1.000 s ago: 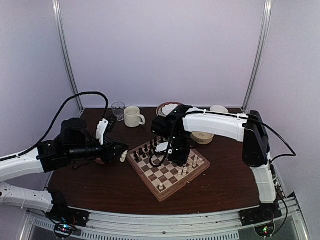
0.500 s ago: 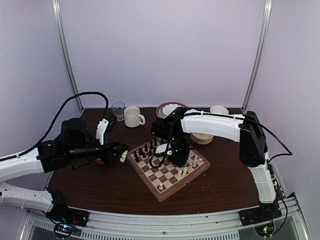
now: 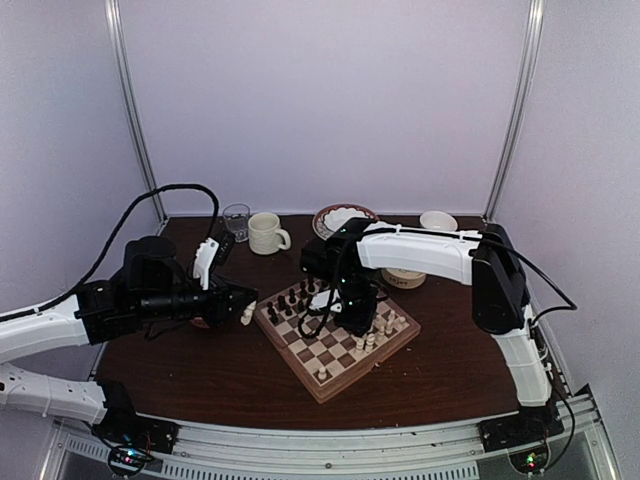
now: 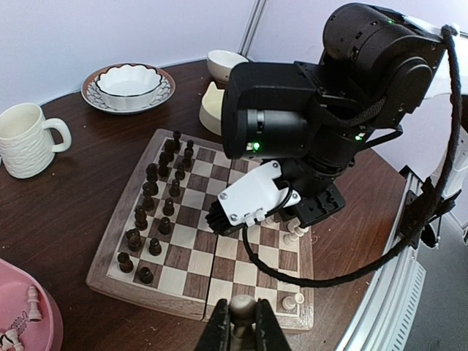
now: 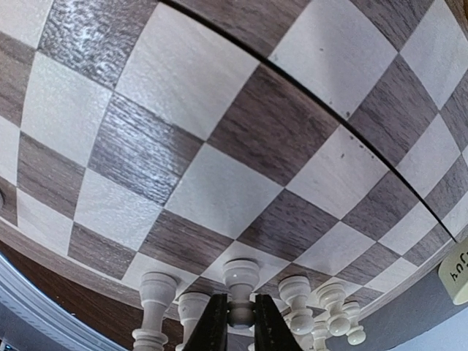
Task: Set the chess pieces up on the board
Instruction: Place the pawn at e2.
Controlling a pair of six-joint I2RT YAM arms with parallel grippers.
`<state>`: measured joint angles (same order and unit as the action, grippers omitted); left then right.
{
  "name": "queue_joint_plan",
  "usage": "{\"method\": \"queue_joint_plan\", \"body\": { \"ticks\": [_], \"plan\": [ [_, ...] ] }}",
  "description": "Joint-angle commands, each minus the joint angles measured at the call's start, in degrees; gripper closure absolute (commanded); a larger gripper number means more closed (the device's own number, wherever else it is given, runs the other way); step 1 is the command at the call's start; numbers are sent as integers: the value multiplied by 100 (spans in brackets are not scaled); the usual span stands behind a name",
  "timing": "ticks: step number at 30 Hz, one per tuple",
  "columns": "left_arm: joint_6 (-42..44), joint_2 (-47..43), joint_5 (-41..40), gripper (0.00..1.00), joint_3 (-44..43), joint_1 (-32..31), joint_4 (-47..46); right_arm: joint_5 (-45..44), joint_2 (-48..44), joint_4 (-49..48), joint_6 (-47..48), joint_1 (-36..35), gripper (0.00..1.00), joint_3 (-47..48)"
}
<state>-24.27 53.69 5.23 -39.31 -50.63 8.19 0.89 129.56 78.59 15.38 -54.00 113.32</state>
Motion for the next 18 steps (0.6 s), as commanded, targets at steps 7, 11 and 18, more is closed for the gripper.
{"method": "queue_joint_plan", "body": {
  "ticks": [7,11,18],
  "plan": [
    [81,19,58,100,-209,-26,-117,-202,4,-2,41,30,66,190],
    [81,16,63,100,-208,-21,-115,-208,-9,1,43,29,69,189],
    [81,19,72,100,-213,-26,-118,-320,-100,-132,21,26,71,186]
  ]
}}
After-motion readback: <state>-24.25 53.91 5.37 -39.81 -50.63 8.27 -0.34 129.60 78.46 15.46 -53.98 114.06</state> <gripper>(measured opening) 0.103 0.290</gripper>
